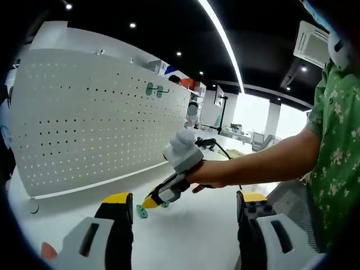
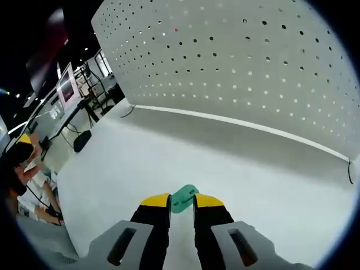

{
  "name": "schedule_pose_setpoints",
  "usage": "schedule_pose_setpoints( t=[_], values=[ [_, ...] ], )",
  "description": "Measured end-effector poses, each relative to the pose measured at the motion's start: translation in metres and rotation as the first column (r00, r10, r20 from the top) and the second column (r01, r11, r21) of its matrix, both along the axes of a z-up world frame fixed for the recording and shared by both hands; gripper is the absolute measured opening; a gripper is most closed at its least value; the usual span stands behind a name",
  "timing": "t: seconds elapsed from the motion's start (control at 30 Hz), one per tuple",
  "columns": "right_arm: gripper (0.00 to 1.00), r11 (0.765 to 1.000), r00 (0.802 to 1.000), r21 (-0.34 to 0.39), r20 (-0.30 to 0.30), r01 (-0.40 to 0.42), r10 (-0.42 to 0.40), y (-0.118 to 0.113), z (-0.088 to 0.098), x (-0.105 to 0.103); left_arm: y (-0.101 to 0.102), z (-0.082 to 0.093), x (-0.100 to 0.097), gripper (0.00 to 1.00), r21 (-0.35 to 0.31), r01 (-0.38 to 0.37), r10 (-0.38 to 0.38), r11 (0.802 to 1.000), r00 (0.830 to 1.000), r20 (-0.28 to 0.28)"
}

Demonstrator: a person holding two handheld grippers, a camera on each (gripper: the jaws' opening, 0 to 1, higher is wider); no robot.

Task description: Insert the hook assembly into the mounting plate slot until the hook locks in place.

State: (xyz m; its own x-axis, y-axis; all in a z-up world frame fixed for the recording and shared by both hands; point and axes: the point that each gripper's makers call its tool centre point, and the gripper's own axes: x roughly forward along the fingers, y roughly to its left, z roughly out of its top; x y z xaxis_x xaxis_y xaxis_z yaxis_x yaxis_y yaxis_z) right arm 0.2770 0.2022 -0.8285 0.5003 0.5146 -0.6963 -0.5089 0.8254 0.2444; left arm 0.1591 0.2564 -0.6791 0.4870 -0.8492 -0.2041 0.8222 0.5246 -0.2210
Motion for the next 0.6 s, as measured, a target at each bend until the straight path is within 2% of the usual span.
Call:
schedule_pose_setpoints(
  t=[0.23, 0.37, 0.6],
  values=[
    [0.11, 1.000, 1.000, -0.009, 0.017, -0.011, 0.011, -0.0021, 0.0005, 0.0002, -0.0015, 0.0000, -0.0002, 0.77, 0.000, 0.003, -0.003, 1.000, 1.000, -0.001],
    [0.14, 1.000, 1.000, 0.016, 0.015, 0.008, -0.008, -0.0008, 0.0037, 0.0024, -0.0012, -0.0005, -0.0003, 0.76, 0.001, 0.004, -0.004, 1.000, 1.000, -0.002],
    [0.10, 1.000, 1.000, 0.008, 0.018, 0.007, -0.007, -0.0009, 0.0025, 0.0046, 0.0001, -0.0003, 0.0004, 0.76, -0.001, 0.000, 0.000, 1.000, 1.000, -0.002]
  ],
)
